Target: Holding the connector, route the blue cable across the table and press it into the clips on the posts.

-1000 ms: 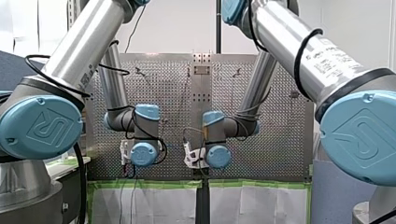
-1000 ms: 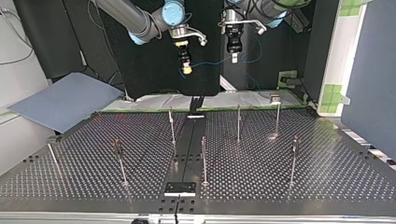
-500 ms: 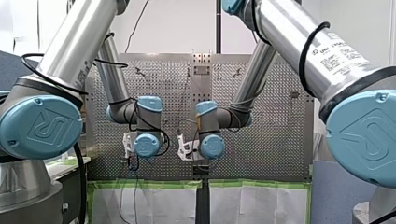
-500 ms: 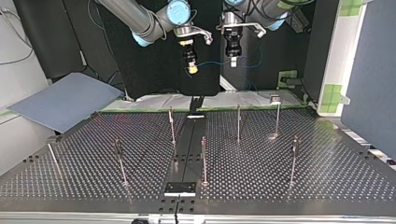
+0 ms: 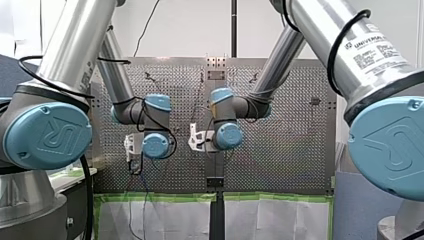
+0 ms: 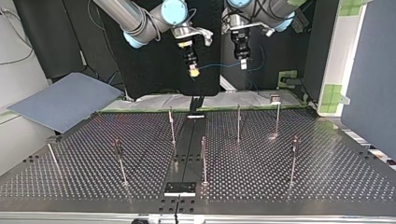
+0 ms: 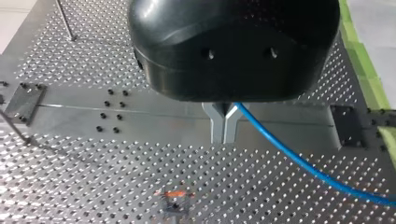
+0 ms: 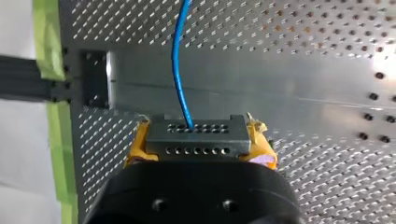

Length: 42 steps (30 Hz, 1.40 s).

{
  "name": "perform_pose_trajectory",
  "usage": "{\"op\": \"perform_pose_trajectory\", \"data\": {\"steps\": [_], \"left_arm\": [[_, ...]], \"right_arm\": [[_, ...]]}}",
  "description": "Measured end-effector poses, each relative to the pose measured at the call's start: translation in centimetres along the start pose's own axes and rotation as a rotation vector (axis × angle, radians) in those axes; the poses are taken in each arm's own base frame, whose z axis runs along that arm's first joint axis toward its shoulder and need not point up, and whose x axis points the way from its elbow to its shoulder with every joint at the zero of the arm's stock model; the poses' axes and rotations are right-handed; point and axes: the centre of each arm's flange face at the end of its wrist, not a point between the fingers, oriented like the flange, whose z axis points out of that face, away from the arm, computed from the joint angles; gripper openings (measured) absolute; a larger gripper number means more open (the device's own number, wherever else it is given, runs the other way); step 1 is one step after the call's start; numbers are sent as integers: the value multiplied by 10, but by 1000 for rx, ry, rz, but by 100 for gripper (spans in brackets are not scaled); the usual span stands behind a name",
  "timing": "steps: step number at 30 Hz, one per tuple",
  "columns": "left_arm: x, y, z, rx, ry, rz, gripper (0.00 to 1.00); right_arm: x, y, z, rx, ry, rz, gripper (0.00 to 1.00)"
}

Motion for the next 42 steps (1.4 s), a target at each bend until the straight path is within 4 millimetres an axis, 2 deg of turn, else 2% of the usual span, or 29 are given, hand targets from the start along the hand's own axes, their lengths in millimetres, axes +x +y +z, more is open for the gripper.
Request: {"op": "perform_pose_trajectory", "data": {"steps": [14, 17, 28, 34, 42], "left_arm": [[-37, 14, 5, -43, -9, -4, 0], [-46, 16, 7, -52, -24, -23, 0], [-84, 35, 25, -137, -90, -74, 0], [-108, 40, 28, -148, -137, -103, 0], [-142, 50, 48, -147, -175, -116, 0]], "right_arm": [[98, -19, 4, 118, 99, 39, 0], [114, -23, 5, 144, 110, 44, 0], [149, -30, 15, 202, 116, 48, 0], [173, -35, 22, 221, 134, 50, 0], [202, -44, 28, 246, 160, 53, 0]]}}
